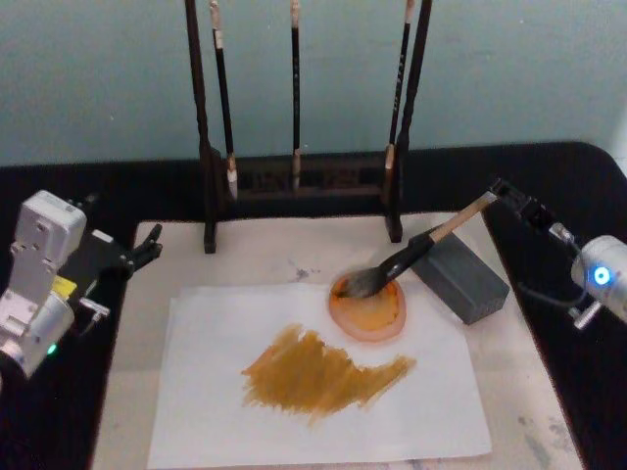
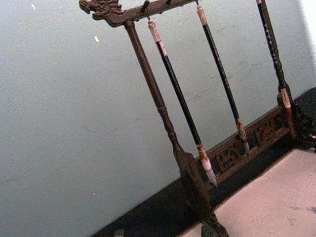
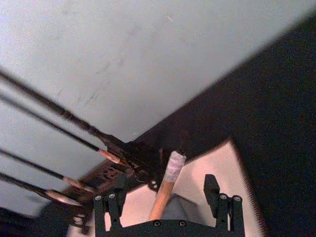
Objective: Pick up the brush from the inkstone, write on the paper, then place the brush back to its original position.
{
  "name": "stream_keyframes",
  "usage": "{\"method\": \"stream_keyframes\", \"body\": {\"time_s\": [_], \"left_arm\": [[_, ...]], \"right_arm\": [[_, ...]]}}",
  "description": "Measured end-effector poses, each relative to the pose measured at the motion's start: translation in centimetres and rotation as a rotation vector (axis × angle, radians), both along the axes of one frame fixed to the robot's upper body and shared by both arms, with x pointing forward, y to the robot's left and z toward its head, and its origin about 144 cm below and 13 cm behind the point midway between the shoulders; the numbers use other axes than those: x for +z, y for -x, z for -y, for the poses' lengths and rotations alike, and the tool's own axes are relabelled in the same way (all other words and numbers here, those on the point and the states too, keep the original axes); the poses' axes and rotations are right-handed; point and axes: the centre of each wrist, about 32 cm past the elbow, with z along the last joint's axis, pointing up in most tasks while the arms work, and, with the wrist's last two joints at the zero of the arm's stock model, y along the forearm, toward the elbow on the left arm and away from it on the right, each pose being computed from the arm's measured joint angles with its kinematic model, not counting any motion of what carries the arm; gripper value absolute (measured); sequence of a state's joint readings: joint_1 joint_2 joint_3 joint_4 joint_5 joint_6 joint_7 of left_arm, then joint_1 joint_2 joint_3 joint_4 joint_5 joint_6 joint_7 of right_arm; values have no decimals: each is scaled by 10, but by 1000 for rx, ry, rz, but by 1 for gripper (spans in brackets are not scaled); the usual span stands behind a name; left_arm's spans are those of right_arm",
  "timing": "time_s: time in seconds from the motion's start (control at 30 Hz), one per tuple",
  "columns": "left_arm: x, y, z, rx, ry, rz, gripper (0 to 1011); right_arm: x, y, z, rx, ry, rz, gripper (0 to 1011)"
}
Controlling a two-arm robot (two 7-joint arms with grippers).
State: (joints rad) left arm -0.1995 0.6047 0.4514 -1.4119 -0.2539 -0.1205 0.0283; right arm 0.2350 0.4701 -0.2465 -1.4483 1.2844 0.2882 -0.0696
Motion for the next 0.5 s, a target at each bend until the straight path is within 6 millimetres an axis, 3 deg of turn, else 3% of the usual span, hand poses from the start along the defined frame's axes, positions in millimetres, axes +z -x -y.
{"method": "stream_keyframes", "body": {"time_s": [0.23, 0.37, 0.5], "left_arm": [[0, 0, 0, 0, 0, 0, 1010], [0, 0, 0, 0, 0, 0, 1010], [0, 0, 0, 0, 0, 0, 1010]], "right_arm": [[-1, 32, -17, 11, 378, 240, 1000], [-21, 43, -26, 30, 629, 414, 1000], [-43, 50, -30, 39, 762, 489, 1000]]}}
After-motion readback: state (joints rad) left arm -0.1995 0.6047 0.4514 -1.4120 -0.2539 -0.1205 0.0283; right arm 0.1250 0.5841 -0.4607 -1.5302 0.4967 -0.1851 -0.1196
